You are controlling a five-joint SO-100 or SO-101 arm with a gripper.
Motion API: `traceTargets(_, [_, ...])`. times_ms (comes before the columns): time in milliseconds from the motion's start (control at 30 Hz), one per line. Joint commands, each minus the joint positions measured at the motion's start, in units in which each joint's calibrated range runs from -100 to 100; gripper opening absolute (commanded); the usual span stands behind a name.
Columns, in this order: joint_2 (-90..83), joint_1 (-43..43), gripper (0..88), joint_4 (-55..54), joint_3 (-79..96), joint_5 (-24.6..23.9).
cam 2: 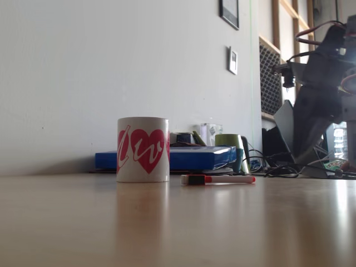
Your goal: Grab the pen and place it in the cup.
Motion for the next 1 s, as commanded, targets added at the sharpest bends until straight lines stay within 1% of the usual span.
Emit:
traceTargets(0, [16.72,-2.28,1.8,-3.38,-14.92,4.66])
traceTargets(67, [22.20,-3.70,1.8,-3.56,-19.90,8.65])
traceTargets(133, [27.26,-6.29,2.4,-3.13,-25.78,10.02])
traceTargets(200, [31.50,-8.21,5.7,-2.95,-30.76,10.23])
traceTargets(267, [35.06,-9.54,10.8,-2.78,-34.38,12.49])
traceTargets(367, [38.80,-12.04,14.7,-2.78,-36.38,15.69])
traceTargets(567, [44.61,-16.72,14.8,-1.92,-35.65,21.95])
traceTargets(667, [47.76,-18.80,14.8,-0.89,-35.92,23.10])
traceTargets(800, [51.16,-20.55,14.8,-1.66,-36.10,23.16])
traceTargets(967, [53.24,-22.64,14.8,-5.88,-35.74,23.16])
